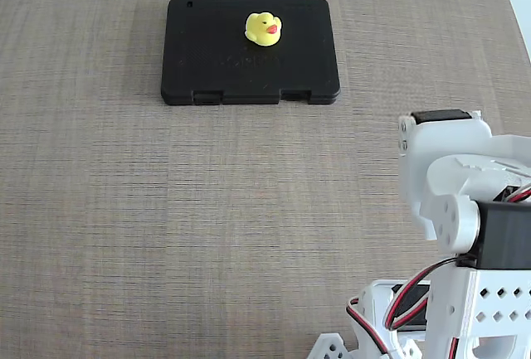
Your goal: Grasp a duck and put it on the black surface.
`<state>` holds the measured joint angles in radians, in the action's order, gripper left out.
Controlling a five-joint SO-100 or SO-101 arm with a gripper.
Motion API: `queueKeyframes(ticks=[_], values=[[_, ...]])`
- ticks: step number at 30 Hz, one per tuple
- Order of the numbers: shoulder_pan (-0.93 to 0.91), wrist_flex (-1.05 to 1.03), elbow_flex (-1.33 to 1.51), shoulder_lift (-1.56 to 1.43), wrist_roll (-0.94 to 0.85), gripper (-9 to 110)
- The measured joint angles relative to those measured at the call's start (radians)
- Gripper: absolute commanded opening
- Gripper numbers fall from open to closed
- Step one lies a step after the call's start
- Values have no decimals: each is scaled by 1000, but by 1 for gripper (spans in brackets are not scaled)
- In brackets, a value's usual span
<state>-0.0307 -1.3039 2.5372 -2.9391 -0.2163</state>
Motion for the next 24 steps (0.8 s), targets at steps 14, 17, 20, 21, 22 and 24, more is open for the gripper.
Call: queueKeyframes(ticks=[14,17,20,21,22,24], values=[[0,225,334,-167,153,0],[0,284,431,-198,196,0],[0,304,515,-264,230,0],[0,307,538,-288,235,0],[0,307,560,-314,241,0],[0,308,586,-350,249,0]])
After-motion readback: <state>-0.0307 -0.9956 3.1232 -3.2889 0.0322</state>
